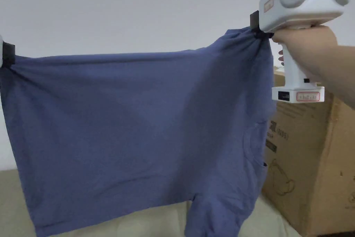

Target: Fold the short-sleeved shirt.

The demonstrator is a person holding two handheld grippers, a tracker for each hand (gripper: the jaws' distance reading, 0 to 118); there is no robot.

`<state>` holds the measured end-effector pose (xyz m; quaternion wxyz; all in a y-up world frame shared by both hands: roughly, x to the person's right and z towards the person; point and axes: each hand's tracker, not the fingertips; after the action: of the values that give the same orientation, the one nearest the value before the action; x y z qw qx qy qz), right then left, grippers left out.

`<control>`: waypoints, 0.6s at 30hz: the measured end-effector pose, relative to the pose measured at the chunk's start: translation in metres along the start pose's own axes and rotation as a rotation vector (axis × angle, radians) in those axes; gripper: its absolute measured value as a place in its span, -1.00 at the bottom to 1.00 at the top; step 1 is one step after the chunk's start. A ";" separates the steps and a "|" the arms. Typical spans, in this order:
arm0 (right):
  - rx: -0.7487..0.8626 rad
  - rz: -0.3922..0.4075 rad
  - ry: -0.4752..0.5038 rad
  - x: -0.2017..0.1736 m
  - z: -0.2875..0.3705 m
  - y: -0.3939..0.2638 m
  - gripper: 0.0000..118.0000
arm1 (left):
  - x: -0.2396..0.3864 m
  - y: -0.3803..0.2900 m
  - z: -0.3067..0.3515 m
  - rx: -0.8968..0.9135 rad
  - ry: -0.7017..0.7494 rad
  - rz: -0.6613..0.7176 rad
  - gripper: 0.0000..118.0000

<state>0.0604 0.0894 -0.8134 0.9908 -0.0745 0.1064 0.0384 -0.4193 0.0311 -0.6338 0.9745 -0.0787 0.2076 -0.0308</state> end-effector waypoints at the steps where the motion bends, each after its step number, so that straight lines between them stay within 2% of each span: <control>1: -0.052 0.006 0.002 -0.001 -0.007 -0.028 -0.83 | 0.004 -0.023 -0.007 -0.045 -0.022 0.012 -0.98; 3: -0.121 -0.014 0.020 -0.002 -0.021 -0.090 -0.83 | 0.011 -0.075 -0.017 -0.143 -0.043 0.034 -0.98; 7: -0.353 -0.095 0.088 0.001 -0.017 -0.259 -0.83 | 0.027 -0.219 0.015 -0.320 -0.087 0.043 -0.98; 10: -0.548 -0.013 0.100 0.008 0.025 -0.380 -0.82 | 0.016 -0.325 0.047 -0.496 -0.127 0.079 -0.98; 12: -0.695 -0.018 0.124 0.019 0.065 -0.446 -0.83 | 0.009 -0.374 0.098 -0.574 -0.111 0.129 -0.98; 13: -0.760 -0.036 0.139 0.028 0.087 -0.468 -0.83 | 0.003 -0.394 0.123 -0.615 -0.147 0.139 -0.98; 15: -0.791 -0.004 0.137 0.039 0.149 -0.498 -0.83 | -0.008 -0.423 0.171 -0.670 -0.195 0.114 -0.98; 16: -0.802 0.019 0.170 0.048 0.177 -0.507 -0.83 | -0.008 -0.435 0.198 -0.704 -0.221 0.057 -0.98; 18: -0.814 -0.004 0.226 0.073 0.229 -0.519 -0.83 | -0.018 -0.446 0.247 -0.723 -0.287 0.035 -0.98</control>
<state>0.2258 -0.3826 -0.5355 0.8627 -0.4636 0.1906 0.0668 -0.3472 -0.3720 -0.3301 0.9035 -0.4170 0.0681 0.0722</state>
